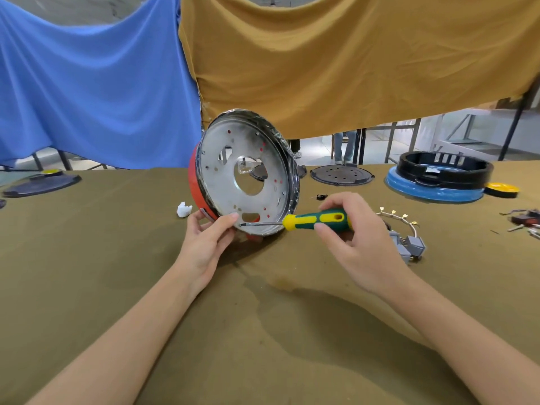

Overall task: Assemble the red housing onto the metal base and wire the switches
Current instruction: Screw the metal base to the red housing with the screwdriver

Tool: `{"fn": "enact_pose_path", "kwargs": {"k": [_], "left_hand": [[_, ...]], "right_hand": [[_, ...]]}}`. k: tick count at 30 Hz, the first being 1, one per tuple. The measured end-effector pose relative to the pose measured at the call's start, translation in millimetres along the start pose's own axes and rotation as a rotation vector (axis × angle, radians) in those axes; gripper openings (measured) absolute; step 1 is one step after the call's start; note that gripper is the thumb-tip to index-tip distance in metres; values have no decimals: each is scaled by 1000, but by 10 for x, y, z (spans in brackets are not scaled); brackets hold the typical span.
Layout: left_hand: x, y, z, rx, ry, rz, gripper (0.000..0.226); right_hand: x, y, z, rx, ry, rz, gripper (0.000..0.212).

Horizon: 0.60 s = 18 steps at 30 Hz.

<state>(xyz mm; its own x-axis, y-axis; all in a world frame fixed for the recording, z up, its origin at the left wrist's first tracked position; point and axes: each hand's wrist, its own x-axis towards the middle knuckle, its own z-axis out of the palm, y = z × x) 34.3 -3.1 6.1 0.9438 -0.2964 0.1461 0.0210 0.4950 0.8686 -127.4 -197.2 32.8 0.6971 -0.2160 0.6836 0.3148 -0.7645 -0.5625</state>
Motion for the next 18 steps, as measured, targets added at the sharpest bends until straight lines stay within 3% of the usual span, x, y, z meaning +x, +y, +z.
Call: {"fn": "enact_pose_path", "kwargs": {"k": [3,7,8,11,14,18], "left_hand": [[-5,-11,6,34,-19,16,40],[-23,-12,25,90,-44,46,43],[-23,-11,25,82,-42,43,43],[-21,-4,22,38,-27,23,42],[-8,-3,10,5,-17,10,41],[-8,-15,15,51,-44,30,42]], "right_hand": [[17,-6,-1,-165,139,-2,15],[-11,-18,42,-288,114,50,51],[-16,-17,45,-268,92,61,48],[-10,-9,25,-91,33,21,14],[-6,-8,25,-17,-19,-44,23],[14,-11,28,-159,121,-43,15]]}}
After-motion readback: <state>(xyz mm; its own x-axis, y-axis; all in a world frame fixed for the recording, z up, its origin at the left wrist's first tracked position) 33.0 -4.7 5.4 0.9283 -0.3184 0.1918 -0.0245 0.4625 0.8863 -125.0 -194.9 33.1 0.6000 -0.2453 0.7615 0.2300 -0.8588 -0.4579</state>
